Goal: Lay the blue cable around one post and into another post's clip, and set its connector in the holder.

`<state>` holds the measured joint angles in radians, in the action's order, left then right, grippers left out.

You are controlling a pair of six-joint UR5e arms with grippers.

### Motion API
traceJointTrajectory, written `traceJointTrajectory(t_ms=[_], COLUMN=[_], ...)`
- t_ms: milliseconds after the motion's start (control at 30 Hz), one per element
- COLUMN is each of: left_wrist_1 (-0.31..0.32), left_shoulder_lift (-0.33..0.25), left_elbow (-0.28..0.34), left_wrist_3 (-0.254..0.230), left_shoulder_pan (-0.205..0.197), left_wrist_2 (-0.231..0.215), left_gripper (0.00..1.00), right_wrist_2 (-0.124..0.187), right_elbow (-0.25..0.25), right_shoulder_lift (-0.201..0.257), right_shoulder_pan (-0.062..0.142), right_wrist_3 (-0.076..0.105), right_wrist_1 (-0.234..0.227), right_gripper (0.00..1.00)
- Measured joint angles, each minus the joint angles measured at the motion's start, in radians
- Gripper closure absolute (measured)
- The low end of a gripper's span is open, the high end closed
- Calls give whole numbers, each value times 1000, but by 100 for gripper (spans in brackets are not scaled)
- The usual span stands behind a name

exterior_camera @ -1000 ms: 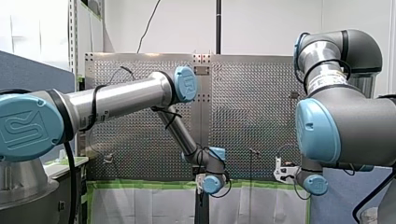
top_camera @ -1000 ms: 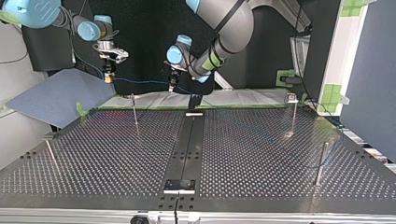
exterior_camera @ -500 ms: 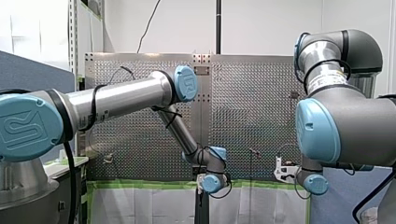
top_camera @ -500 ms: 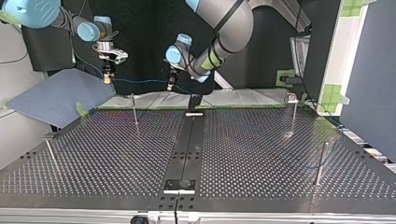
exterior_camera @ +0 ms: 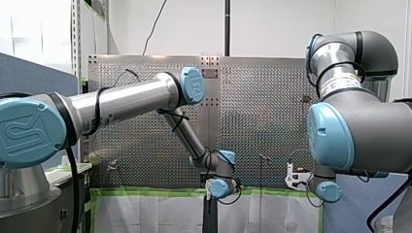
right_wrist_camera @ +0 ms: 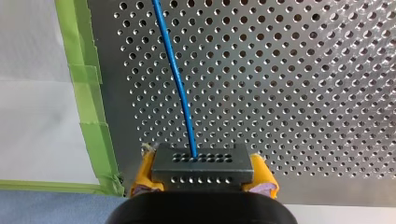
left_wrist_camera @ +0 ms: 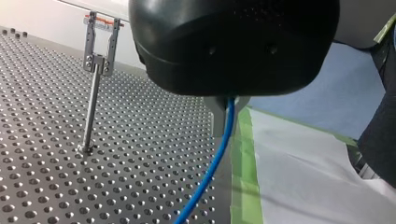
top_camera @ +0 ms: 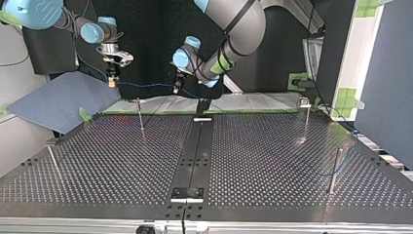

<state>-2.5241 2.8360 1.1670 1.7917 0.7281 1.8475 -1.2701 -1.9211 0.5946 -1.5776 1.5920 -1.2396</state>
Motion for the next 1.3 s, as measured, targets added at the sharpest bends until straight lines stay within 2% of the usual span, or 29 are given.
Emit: traceJointTrajectory(t_ms=[333, 567, 867, 1033, 1300], left_wrist_1=[-18, -12, -12, -10, -9], left_shoulder_lift=[-41, -100, -128, -130, -130], left_elbow=[22, 73, 84, 83, 61], left_wrist_3=[-1, -9, -35, -42, -38], left_shoulder_pan=[1, 3, 30, 36, 34], left_wrist_2=[-13, -10, -10, -10, -12], left_gripper=[100, 100, 100, 100, 100], right_wrist_2=[4, 6, 8, 20, 62], right_elbow=[5, 26, 33, 61, 90], right_shoulder_lift=[0, 0, 0, 0, 0], right_shoulder_pan=[4, 25, 64, 78, 83], right_wrist_3=[2, 5, 27, 32, 33], right_wrist_1=[3, 25, 16, 40, 65], right_gripper=[100, 100, 100, 100, 100])
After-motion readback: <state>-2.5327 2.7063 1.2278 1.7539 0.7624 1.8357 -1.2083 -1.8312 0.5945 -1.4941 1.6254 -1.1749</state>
